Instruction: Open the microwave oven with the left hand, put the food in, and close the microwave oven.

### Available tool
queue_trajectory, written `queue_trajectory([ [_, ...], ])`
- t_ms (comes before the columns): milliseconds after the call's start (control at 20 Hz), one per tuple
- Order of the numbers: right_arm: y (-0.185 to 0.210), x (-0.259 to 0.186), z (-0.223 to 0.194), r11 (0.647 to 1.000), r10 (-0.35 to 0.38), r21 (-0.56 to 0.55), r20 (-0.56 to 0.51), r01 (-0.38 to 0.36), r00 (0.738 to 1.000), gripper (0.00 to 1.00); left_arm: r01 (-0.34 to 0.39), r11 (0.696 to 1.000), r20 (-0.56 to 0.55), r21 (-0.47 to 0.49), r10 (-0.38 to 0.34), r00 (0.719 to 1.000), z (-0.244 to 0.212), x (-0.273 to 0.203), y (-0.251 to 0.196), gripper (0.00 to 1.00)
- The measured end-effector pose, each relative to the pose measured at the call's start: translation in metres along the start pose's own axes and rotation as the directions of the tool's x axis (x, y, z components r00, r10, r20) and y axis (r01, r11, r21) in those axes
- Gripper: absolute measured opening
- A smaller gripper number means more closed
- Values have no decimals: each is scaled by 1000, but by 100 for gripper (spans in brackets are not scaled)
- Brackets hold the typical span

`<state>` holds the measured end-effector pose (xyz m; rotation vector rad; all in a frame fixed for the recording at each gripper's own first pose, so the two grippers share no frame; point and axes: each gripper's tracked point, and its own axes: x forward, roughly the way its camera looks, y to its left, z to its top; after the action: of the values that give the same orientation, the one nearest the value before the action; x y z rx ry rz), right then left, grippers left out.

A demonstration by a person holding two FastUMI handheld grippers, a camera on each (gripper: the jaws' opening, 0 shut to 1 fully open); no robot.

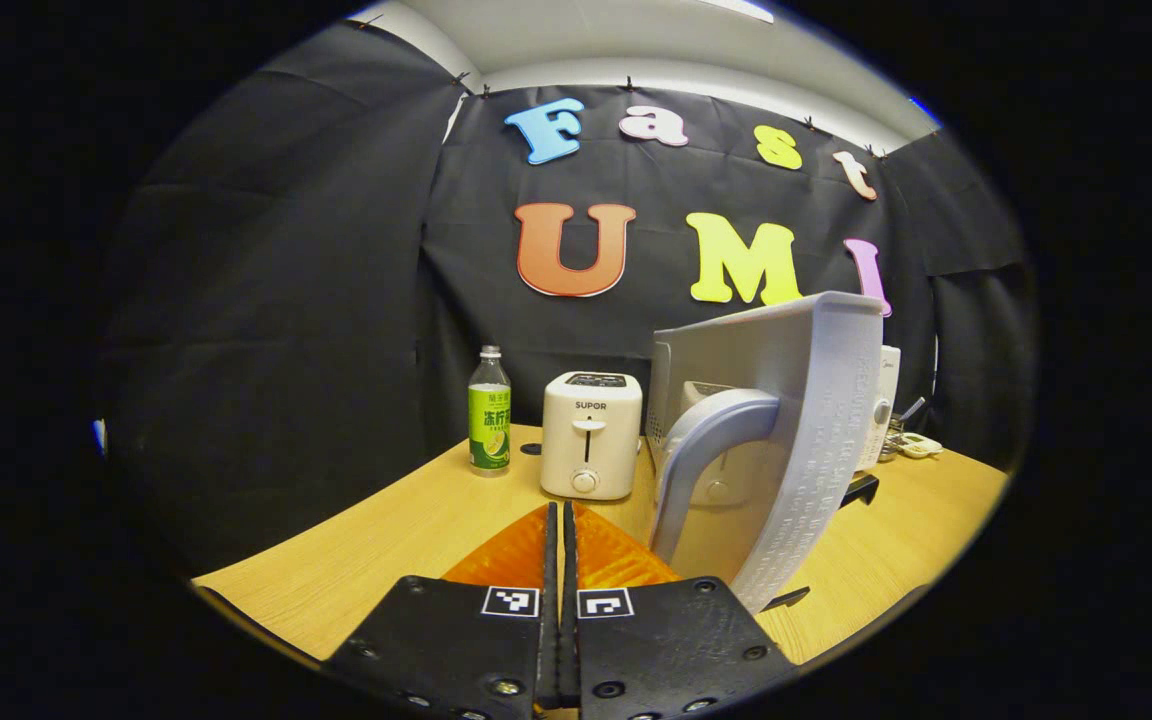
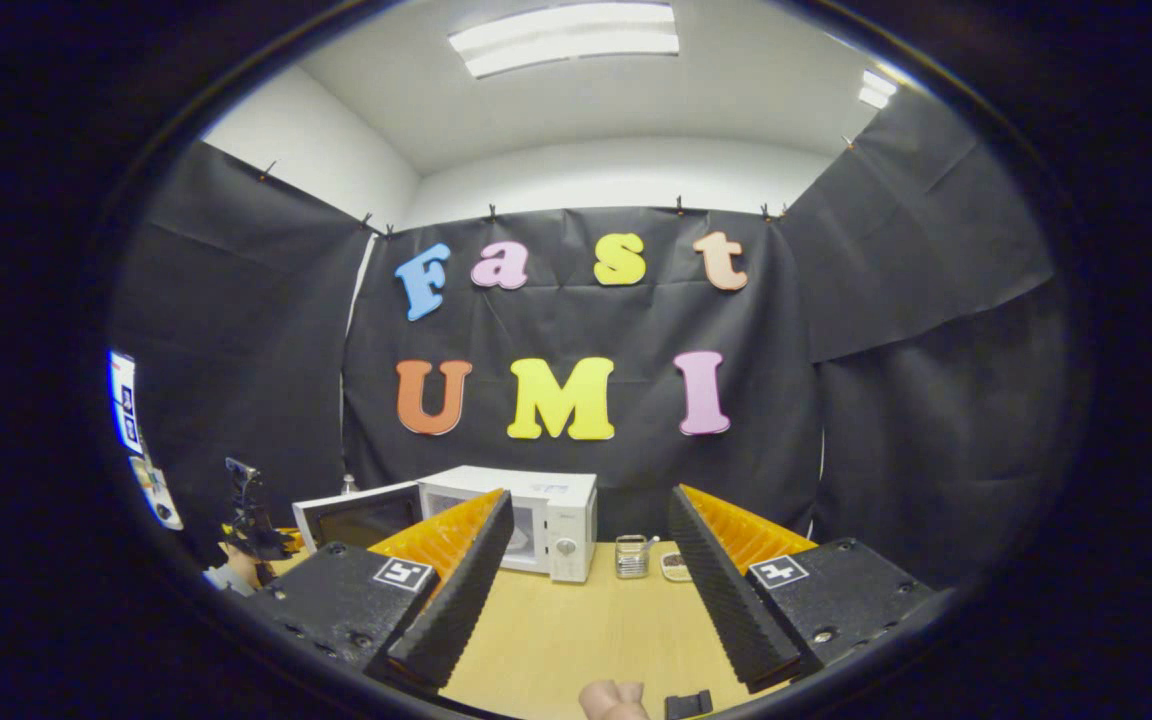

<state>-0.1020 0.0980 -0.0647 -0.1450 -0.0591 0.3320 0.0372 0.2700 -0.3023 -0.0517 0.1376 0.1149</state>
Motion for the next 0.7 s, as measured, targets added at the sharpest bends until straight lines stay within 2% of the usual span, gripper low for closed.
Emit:
queue_trajectory([
  [550,-10,0,-2,1000,5,31,-34,-4,999,99,182,983,6,20,-182,983,0,2,-97,0],
  [600,-11,-1,-1,1000,8,27,-32,-7,999,89,202,979,6,22,-203,979,0,4,-107,0],
  [650,-14,-1,-1,1000,4,25,-32,-3,999,99,220,975,6,23,-220,975,0,5,-116,0],
  [700,-18,-2,1,1000,-5,30,-32,6,999,99,239,971,6,18,-239,971,1,6,-125,0],
])
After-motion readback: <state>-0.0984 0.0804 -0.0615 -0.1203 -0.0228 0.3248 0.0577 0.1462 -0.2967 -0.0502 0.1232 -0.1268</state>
